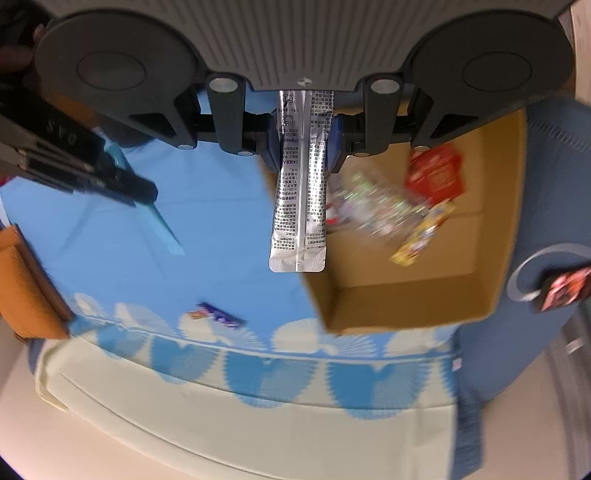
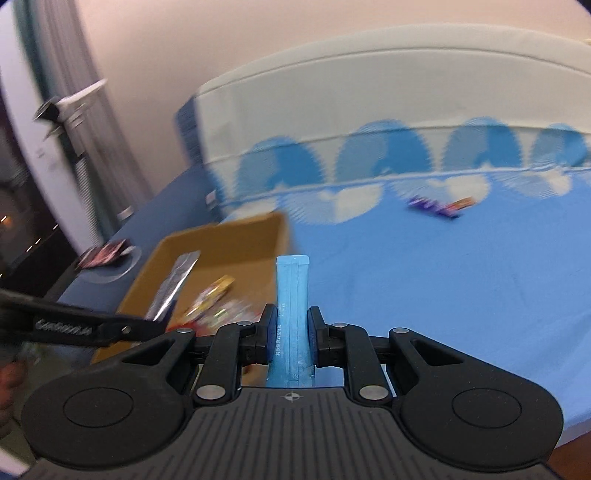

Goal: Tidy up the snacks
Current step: 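Carry the silver bar and blue stick over the box with both tools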

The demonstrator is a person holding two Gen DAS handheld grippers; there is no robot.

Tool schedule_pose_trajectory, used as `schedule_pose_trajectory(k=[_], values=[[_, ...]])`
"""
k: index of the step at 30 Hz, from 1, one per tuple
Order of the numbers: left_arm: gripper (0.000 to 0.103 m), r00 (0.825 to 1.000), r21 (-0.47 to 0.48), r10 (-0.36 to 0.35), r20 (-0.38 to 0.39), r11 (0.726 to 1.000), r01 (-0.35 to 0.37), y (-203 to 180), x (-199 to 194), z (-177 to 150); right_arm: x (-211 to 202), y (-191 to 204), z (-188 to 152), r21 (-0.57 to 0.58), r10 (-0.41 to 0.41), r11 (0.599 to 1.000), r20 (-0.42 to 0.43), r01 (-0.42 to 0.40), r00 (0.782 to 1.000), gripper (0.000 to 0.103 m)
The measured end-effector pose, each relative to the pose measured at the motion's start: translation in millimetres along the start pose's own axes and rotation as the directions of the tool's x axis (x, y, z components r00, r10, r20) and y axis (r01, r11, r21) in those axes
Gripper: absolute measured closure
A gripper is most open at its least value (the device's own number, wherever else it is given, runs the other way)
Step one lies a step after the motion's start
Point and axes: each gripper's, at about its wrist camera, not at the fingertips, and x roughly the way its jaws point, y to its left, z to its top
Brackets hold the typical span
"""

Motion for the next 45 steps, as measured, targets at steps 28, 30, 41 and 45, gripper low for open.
schedule_pose_trajectory(k=[28,30,41,45], values=[[0.073,0.998,-0.135,0.055,0.037,0.990,-0.050,63.5,-30.3,-43.8,7.0,74.8,-18.6,-0.152,-0.002,0.988,-0.100,-0.013,0.995,0.084],[0.073,0.998,-0.135,0.055,0.031,0.990,-0.050,64.7,-27.8,-41.7,9.5,74.2,-17.9,-0.149,-0.005,0.989,-0.104,-0.010,0.995,0.084],[0.073,0.997,-0.129,0.079,0.021,0.989,-0.076,83.6,-6.9,-13.6,41.1,77.1,-6.7,-0.134,-0.003,0.991,-0.135,-0.016,0.991,0.084],[0.073,0.996,-0.132,0.091,0.015,0.987,-0.088,92.4,4.7,0.8,62.5,82.4,1.8,-0.135,0.010,0.990,-0.149,-0.030,0.989,0.084]])
